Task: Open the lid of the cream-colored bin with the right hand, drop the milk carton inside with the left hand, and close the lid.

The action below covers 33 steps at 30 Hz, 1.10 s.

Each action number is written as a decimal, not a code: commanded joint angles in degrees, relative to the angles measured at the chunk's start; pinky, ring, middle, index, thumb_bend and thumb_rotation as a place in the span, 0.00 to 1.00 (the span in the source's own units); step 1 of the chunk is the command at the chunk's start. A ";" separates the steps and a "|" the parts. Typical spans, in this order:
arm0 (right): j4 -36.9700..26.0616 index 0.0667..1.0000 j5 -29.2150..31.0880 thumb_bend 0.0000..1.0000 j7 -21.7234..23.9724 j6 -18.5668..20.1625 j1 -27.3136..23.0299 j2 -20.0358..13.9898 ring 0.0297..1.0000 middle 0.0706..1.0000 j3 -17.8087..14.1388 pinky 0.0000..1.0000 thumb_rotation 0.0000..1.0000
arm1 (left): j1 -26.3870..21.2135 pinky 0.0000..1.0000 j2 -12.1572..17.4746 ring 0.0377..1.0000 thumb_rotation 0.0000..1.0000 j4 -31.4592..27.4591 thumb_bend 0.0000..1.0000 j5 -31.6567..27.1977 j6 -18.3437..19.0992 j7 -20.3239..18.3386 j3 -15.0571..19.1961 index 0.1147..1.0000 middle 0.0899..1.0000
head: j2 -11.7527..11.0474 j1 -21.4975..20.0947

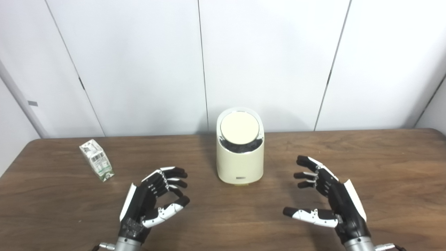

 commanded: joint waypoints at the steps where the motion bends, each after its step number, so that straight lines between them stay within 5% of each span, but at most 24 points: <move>1: -1.41 0.88 -1.82 0.69 -1.08 -0.48 -3.26 -0.37 0.76 0.87 -0.19 0.65 0.27 | -1.64 0.49 -0.43 0.60 0.19 0.13 0.68 -0.34 -2.18 0.10 -0.13 0.66 0.66 | -0.17 0.05; 4: -1.82 0.91 -3.73 0.72 -0.42 2.57 -6.29 -1.23 0.83 0.91 -0.25 0.71 0.30 | -1.94 0.50 -0.45 0.61 0.20 0.64 0.68 -0.24 -2.38 0.09 -0.17 0.67 0.67 | -0.50 -0.32; 8: -3.75 0.97 -7.47 0.79 2.03 11.62 -11.12 -3.00 0.91 0.96 0.41 0.82 0.44 | -2.33 0.51 -0.77 0.65 0.20 1.57 0.68 0.58 -3.09 0.74 0.03 0.71 0.70 | -0.79 -0.66; 13: -5.04 0.97 -10.46 0.80 3.27 19.15 -16.94 -3.81 0.93 0.95 1.47 0.85 0.45 | -2.60 0.52 -0.78 0.68 0.15 2.39 0.65 2.11 -4.03 1.25 -0.08 0.80 0.73 | -1.12 -1.05; 22: -2.49 0.95 -11.22 0.81 2.84 21.52 -25.88 -3.57 0.94 1.00 2.72 0.79 0.39 | -2.89 0.53 -0.81 0.67 0.14 3.26 0.65 1.89 -4.23 0.71 -0.40 0.81 0.74 | -1.25 -0.96; 25: -0.77 0.94 -13.36 0.78 2.96 22.15 -29.42 -4.15 0.87 0.92 4.13 0.73 0.39 | -2.87 0.52 -0.85 0.66 0.15 3.22 0.65 1.84 -4.17 0.69 -0.43 0.81 0.73 | -1.17 -0.92; 33: 3.44 0.94 -17.53 0.79 4.12 26.41 -36.65 -4.59 0.82 0.92 6.95 0.64 0.36 | -2.71 0.52 -1.00 0.66 0.14 2.75 0.65 2.06 -3.62 0.81 -0.57 0.80 0.73 | -1.31 -0.84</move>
